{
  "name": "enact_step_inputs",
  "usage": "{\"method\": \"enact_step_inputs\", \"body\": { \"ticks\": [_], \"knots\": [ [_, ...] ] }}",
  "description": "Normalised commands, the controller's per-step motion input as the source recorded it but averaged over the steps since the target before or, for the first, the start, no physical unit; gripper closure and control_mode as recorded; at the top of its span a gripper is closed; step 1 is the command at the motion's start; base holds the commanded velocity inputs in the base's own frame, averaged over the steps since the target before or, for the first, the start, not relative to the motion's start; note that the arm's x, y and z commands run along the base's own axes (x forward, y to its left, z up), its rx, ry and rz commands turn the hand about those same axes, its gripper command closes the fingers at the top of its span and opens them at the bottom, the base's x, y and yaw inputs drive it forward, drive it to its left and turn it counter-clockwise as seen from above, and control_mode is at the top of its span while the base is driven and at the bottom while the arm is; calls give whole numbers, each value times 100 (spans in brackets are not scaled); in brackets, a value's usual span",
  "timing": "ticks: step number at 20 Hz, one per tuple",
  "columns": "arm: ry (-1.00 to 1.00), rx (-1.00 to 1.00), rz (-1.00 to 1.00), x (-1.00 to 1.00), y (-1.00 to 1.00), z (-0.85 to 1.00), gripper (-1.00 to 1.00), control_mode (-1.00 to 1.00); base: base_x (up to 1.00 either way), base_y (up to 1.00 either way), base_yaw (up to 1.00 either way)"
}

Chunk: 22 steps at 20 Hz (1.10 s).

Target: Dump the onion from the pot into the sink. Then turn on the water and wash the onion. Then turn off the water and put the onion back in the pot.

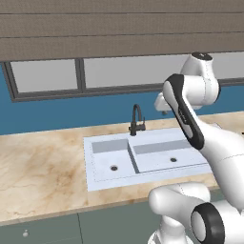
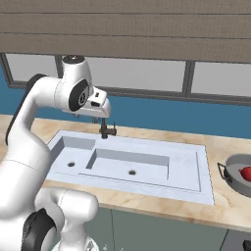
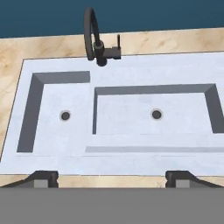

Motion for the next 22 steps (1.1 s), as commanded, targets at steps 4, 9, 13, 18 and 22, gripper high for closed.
{"method": "enact_step_inputs", "body": {
  "ticks": [4, 9, 13, 18, 22],
  "knots": [
    [0, 2, 0, -11, -69, -2, -100, -100, 0, 0, 0],
    [0, 0, 0, 0, -73, -1, -100, -100, 0, 0, 0],
    [0, 0, 0, 0, -72, -14, -100, -100, 0, 0, 0],
    [0, -1, 0, 1, -65, -25, -100, -100, 0, 0, 0],
    [0, -3, 0, 0, -61, -32, -100, -100, 0, 0, 0]
  ]
}}
